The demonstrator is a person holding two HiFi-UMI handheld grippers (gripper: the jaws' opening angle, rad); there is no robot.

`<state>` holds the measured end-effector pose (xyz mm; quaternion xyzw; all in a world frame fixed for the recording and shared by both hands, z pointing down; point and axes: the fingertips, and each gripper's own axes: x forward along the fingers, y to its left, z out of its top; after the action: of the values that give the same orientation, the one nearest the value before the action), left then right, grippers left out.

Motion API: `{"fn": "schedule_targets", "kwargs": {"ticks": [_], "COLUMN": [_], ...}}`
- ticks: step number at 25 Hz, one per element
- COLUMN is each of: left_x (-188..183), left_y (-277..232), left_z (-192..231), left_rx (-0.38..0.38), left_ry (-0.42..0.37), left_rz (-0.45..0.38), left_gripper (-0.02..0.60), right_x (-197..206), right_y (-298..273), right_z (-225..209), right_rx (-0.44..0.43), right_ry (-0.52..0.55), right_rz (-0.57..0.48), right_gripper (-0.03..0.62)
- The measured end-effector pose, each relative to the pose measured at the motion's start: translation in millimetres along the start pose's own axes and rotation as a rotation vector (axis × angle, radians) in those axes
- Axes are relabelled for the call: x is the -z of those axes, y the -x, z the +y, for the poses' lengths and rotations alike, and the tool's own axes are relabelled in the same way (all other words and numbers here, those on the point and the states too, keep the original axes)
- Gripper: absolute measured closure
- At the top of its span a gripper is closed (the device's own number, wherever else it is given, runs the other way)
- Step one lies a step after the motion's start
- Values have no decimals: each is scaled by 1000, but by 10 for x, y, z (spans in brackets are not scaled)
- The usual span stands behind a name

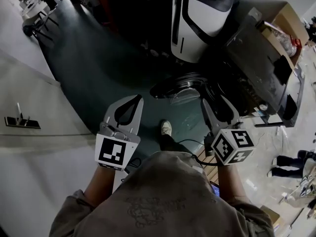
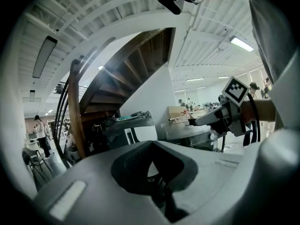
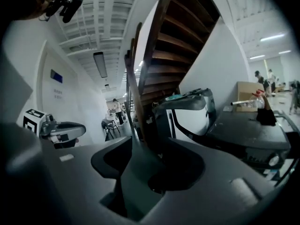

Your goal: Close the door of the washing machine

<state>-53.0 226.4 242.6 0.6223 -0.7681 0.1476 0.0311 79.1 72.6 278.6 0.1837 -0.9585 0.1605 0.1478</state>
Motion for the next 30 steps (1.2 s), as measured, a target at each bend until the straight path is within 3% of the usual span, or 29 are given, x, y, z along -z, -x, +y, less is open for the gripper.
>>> {"fn": "schedule_targets", "kwargs": {"ticks": [7,17,23,30], "left_x": [-64,160,447,732], "left_y": [-756,-1670,-2081,-2577], "left_z": [145,321,382,426], "left_rx": [70,99,130,224], "left_ry": [-22,-51,-50,-66], "left_rz": [28,119,192,248], "left_gripper": [581,581,581,581], "right_x": [110,415,756,1046], "right_y": [-670,-1447,-1745,-2055], "right_z": [-639,-1320,-1541,-1605], "right_rx": [56,79,120,189], "right_ry": [-219,-546,-752,-855], "right_rz": [86,182,253,299], "right_gripper": [358,359,361,362]}}
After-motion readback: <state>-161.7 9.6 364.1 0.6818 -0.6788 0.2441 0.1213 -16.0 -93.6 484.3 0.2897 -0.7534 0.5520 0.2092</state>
